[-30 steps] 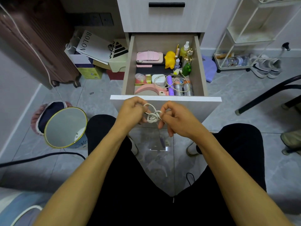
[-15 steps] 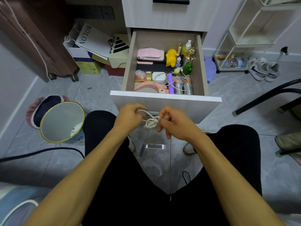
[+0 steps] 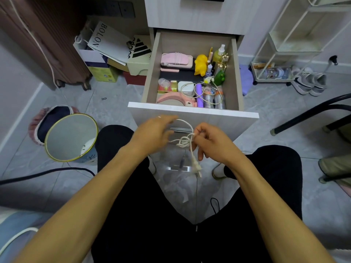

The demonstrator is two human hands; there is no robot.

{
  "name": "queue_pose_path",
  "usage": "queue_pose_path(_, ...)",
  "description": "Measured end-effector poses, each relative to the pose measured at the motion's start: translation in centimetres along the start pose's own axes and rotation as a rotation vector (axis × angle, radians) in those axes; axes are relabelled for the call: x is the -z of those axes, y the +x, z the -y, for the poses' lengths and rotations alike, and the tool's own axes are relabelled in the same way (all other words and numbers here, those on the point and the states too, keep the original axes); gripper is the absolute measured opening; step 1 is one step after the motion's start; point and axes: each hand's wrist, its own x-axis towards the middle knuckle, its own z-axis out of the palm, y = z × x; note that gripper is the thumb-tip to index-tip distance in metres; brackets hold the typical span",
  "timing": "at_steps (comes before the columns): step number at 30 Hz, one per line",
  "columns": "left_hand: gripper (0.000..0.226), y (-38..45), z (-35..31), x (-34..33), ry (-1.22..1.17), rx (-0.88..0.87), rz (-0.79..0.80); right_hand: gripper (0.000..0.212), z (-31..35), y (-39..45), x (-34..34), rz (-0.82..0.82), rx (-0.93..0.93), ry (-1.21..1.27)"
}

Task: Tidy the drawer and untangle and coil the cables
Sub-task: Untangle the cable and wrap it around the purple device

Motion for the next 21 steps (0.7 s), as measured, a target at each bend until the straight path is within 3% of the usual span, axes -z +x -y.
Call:
queue_pose_path(2,0.051,0.0,-1.0,-0.5,-0.026,-0.193,0.091,0.007,0.1,0.0,0.0,0.01,-0.002,0.036)
queue_pose_path(4,0.053,0.6,-1.1,-0.9,-0.03,-0.242,0.128,0.007,0.1,0.0,-0.1,0.024,-0.002,0.063)
queue_pose_path(8,0.029,1.0,-1.2,-0.8,-0.021,-0.248,0.117,0.01,-0.3,-0.3,0.1,-0.008,0.003,0.137)
queue_pose_path(10,0.022,1.0,-0.7,-0.7,-0.026,-0.205,-0.027,0.014,-0.8,-0.4,0.3,-0.035,0.004,0.184)
queue_pose_path(13,0.018,1.0,0.4,-0.6,0.007,0.067,-0.119,0.02,-1.4,-0.3,0.5,-0.091,-0.009,0.241)
queue_pose_path(16,0.015,0.8,1.0,-1.4,0.13,0.208,0.015,0.02,-1.5,-0.2,0.2,-0.08,-0.015,0.307)
queue_pose_path(18,0.018,0.7,0.8,-2.0,0.125,0.147,0.126,0.019,-1.4,-0.1,-0.1,-0.047,-0.03,0.328)
queue_pose_path(21,0.05,0.9,0.1,-2.1,-0.096,-0.068,0.255,0.021,-1.4,0.0,-0.2,-0.021,-0.053,0.355)
